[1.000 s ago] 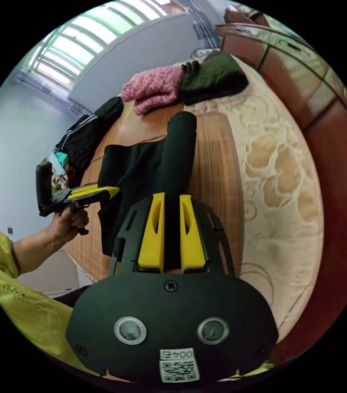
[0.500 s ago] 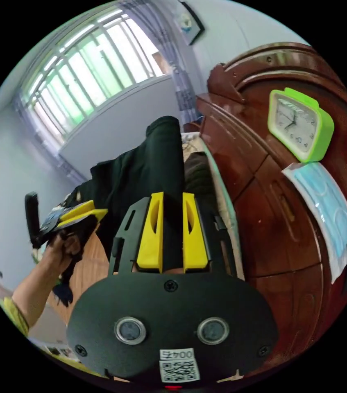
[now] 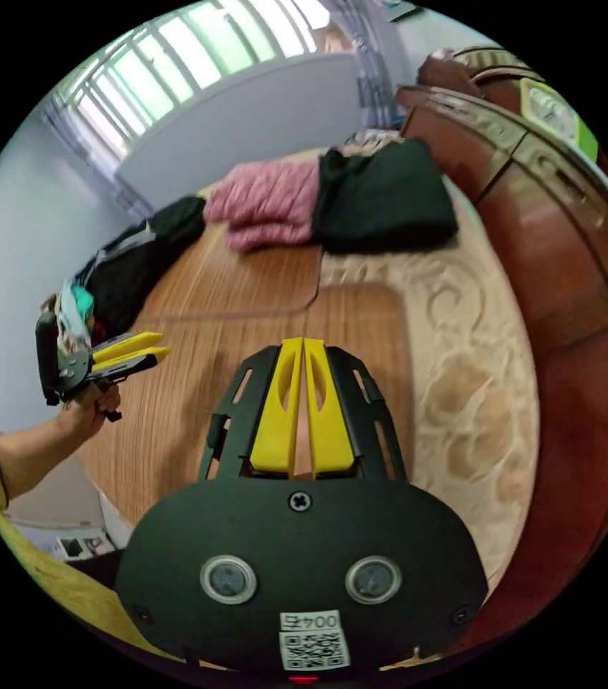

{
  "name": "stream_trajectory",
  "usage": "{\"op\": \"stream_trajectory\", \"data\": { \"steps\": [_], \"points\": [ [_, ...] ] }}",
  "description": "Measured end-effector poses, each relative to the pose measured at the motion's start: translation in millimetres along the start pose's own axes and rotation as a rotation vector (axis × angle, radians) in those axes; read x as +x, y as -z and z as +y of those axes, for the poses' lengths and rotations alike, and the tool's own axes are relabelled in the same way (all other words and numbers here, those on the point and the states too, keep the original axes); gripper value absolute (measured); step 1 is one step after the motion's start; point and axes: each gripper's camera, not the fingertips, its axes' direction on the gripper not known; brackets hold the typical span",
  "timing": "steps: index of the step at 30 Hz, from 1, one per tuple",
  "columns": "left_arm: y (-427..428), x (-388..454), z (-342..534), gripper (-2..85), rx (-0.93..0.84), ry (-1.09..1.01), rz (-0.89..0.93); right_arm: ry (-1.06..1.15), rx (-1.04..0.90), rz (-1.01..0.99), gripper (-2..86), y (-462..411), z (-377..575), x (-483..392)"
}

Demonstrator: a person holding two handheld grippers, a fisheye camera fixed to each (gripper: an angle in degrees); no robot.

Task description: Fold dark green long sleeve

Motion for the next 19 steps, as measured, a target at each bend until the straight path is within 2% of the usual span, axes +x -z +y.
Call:
{"op": "stream_trajectory", "data": {
  "steps": [4,10,15,19],
  "points": [
    [-12.2,15.5,132.3,6.9,-0.252,-0.054,-0.138,0.109,-0.223,0.017,-0.7,-85.6,107.9,-83.8],
    [-17.0,7.8,259.4,2.1,-0.472,0.015,-0.135,0.183,-0.488,0.1,-0.7,-175.8,228.0,-173.6],
    [-40.3,-2.1,300.9,0.7,-0.501,-0.026,-0.129,0.24,-0.576,0.247,-0.7,-237.3,278.5,-215.8],
    [-56.8,-11.2,331.6,0.4,-0.457,-0.057,-0.182,0.256,-0.558,0.341,-0.7,-281.2,302.9,-244.4]
  ]
}}
